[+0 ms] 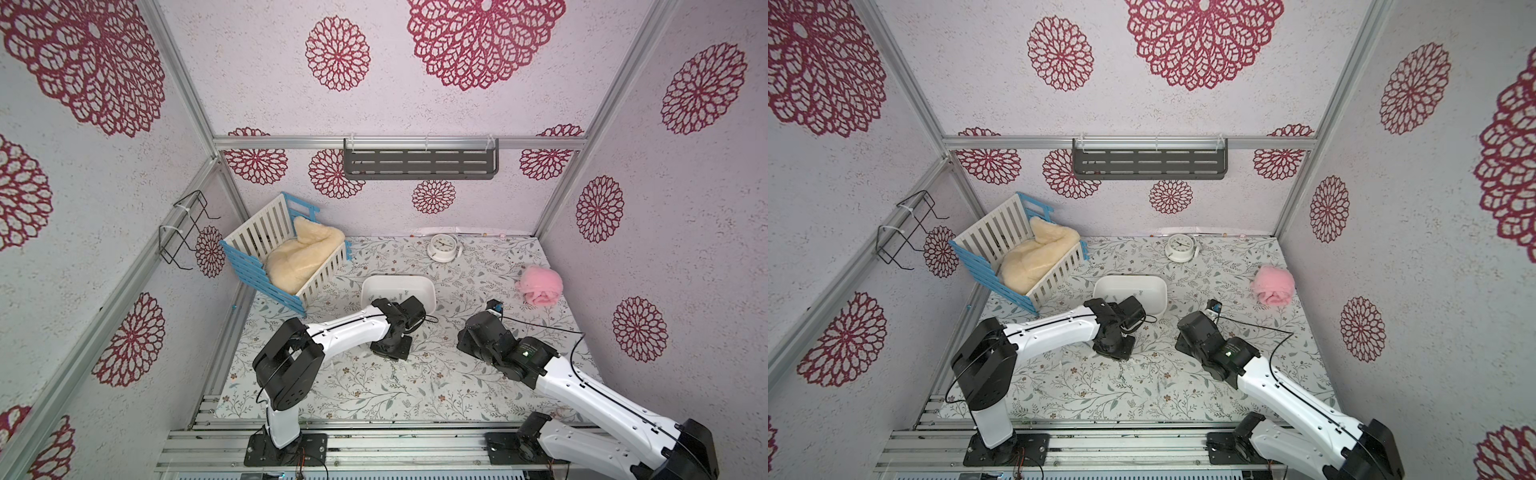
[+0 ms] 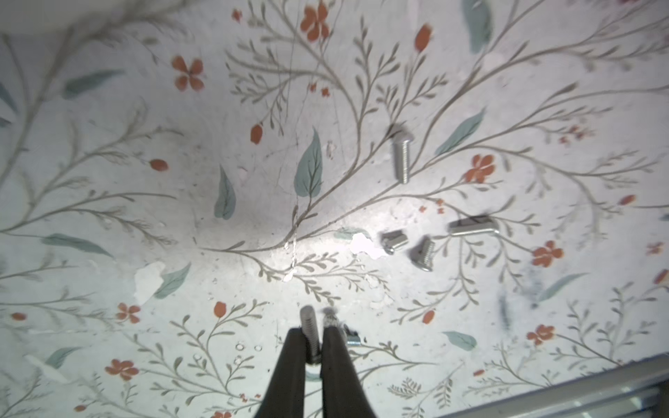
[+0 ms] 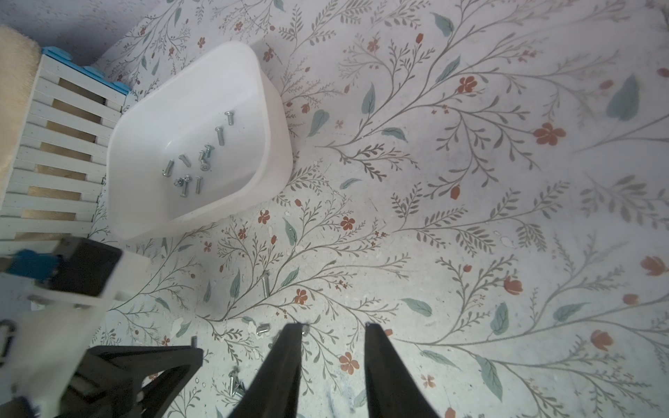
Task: Put the screws on the desktop into the storage box
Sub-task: Pick up the screw from the center of the board.
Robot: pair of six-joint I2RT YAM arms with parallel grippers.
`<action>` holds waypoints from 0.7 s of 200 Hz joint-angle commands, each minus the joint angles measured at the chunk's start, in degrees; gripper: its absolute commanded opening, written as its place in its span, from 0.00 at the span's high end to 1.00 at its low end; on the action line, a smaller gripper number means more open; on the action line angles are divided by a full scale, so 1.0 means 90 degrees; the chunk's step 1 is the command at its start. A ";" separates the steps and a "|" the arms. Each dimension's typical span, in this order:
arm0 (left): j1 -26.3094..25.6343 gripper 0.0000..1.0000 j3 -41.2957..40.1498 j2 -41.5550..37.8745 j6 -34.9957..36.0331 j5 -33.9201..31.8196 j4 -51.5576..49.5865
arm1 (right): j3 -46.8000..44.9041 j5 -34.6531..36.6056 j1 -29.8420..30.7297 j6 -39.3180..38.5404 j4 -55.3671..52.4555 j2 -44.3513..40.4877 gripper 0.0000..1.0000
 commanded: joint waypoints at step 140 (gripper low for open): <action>0.2200 0.96 0.4075 0.1557 0.1373 -0.0445 -0.1408 | 0.0354 -0.0228 -0.0145 -0.0291 0.0536 0.0447 0.66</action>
